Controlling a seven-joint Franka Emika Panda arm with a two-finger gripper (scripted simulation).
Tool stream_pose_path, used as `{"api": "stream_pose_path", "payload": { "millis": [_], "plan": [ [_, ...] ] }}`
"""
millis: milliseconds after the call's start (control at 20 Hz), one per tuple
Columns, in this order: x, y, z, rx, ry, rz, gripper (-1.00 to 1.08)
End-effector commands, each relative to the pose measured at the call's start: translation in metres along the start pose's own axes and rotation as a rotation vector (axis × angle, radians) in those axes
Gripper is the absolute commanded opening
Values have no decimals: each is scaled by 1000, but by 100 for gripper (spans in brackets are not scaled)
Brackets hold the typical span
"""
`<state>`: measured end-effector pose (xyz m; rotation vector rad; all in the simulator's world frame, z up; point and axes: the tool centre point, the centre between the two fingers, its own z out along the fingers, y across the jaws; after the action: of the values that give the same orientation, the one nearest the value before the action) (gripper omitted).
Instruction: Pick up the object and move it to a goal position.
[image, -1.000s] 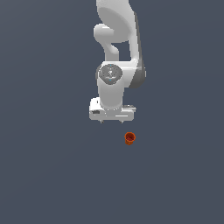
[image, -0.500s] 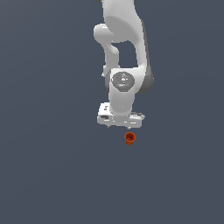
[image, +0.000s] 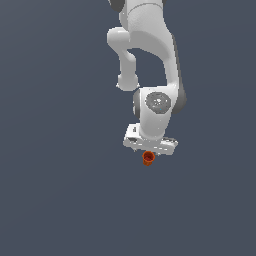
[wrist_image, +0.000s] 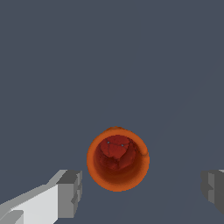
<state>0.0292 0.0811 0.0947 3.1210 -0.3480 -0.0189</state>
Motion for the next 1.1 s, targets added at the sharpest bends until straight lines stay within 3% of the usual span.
{"api": "stream_pose_path", "payload": {
  "millis": [0,500,1050],
  "plan": [
    [2,-7,3,1,7,18,100],
    [2,-14,10,2,10,29,100],
    [2,-15,56,3,12,32,100]
  ]
}}
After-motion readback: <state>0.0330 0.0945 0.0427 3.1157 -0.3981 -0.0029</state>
